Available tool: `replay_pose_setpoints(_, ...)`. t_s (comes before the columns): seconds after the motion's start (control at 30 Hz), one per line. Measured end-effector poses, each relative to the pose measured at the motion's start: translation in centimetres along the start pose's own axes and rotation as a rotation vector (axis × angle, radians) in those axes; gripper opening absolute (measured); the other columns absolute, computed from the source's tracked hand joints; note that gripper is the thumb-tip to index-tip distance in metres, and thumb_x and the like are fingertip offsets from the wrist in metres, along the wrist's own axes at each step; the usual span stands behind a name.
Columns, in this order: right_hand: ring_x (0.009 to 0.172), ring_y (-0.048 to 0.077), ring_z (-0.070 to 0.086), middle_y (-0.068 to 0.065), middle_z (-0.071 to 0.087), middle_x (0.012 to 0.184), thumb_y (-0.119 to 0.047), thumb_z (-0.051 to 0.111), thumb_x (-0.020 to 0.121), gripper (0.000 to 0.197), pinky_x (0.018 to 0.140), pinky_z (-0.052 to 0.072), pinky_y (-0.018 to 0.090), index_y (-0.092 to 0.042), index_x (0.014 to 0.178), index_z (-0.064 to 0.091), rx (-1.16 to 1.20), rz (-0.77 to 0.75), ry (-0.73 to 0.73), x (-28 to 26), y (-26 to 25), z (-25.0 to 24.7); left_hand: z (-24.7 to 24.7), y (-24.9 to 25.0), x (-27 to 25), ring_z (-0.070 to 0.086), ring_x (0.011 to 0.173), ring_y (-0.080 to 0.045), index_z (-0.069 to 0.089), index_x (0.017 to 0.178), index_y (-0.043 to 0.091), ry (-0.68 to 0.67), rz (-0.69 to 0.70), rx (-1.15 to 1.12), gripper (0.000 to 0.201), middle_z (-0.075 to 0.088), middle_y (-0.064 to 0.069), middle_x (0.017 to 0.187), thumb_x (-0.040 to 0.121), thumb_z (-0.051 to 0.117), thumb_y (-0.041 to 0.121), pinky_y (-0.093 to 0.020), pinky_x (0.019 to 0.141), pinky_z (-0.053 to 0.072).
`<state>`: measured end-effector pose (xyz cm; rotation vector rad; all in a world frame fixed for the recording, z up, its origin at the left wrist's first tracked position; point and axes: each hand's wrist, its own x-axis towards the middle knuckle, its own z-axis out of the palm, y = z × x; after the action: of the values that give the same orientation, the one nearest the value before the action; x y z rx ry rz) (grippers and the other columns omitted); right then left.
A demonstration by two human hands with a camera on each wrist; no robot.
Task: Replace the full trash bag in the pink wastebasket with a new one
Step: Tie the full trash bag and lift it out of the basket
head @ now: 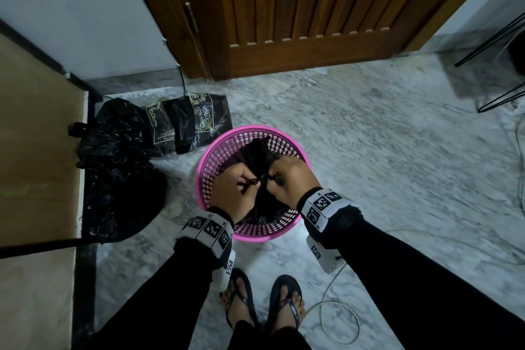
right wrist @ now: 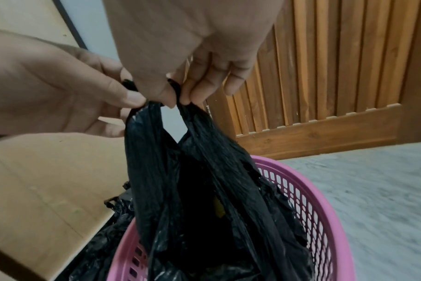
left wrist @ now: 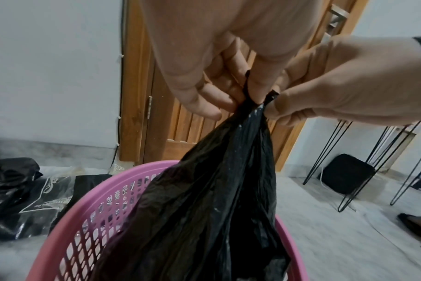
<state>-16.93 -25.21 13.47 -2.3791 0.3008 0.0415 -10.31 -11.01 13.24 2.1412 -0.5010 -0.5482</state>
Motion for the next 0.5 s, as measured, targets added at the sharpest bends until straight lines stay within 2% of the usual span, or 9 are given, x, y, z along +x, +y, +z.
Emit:
replay_pose_setpoints(0.13,0.073,0.027,0.061,0.013,0.066,0.081,-0.007,0.065,0.072,0.012,0.067,0.05,0.03,-0.003,0.084,0.067,0.091,0.026,0.032,-0.36,0.21,0.11,-0.47,-0.04,0.24,0.056,0.068,-0.007,0.065,0.083,0.015,-0.032,0.024,0.053,0.01,0.055,0.016,0.069,0.076,0.065,0.007,-0.013,0.061,0.045)
replay_pose_setpoints(0.23,0.072,0.018,0.057,0.011,0.065,0.081,-0.002,0.062,0.074,0.015,0.064,0.042,0.015,-0.005,0.086,0.07,0.161,0.022,0.077,-0.25,0.44,0.33,-0.66,0.26,0.38,0.058,0.065,-0.009,0.068,0.081,0.014,-0.038,0.001,0.063,0.007,0.055,0.017,0.063,0.076,0.069,0.011,-0.017,0.06,0.047)
replay_pose_setpoints(0.27,0.072,0.017,0.057,0.01,0.066,0.082,-0.002,0.062,0.074,0.015,0.065,0.043,0.015,-0.006,0.086,0.07,0.174,0.03,0.07,-0.12,0.43,0.32,-0.68,0.23,0.43,0.058,0.063,-0.009,0.068,0.08,0.013,-0.027,-0.015,0.055,0.006,0.055,0.017,0.061,0.075,0.07,0.011,-0.015,0.058,0.045)
replay_pose_setpoints(0.37,0.069,0.022,0.06,0.011,0.066,0.079,-0.009,0.07,0.074,0.006,0.065,0.051,0.029,-0.006,0.08,0.069,0.151,0.038,0.028,0.17,0.21,0.2,-0.71,0.3,0.56,0.054,0.051,0.001,0.065,0.076,0.011,0.014,-0.058,0.04,0.007,0.053,0.014,0.052,0.073,0.071,0.009,-0.006,0.051,0.04)
replay_pose_setpoints(0.43,0.068,0.023,0.06,0.012,0.066,0.078,-0.016,0.075,0.074,0.015,0.064,0.049,0.03,-0.005,0.077,0.066,0.083,0.023,-0.007,0.25,-0.01,0.12,-0.56,0.56,0.56,0.051,0.046,-0.001,0.064,0.073,0.009,0.021,-0.037,0.028,0.009,0.054,0.006,0.048,0.07,0.073,0.008,-0.008,0.048,0.039)
replay_pose_setpoints(0.5,0.071,0.027,0.06,0.014,0.066,0.078,-0.015,0.072,0.076,0.014,0.066,0.048,0.031,-0.003,0.078,0.065,0.037,0.005,-0.019,0.49,-0.05,-0.13,-0.42,0.75,0.66,0.051,0.045,-0.008,0.064,0.072,0.008,0.019,-0.016,0.014,0.009,0.056,-0.002,0.047,0.07,0.073,0.008,-0.015,0.05,0.041)
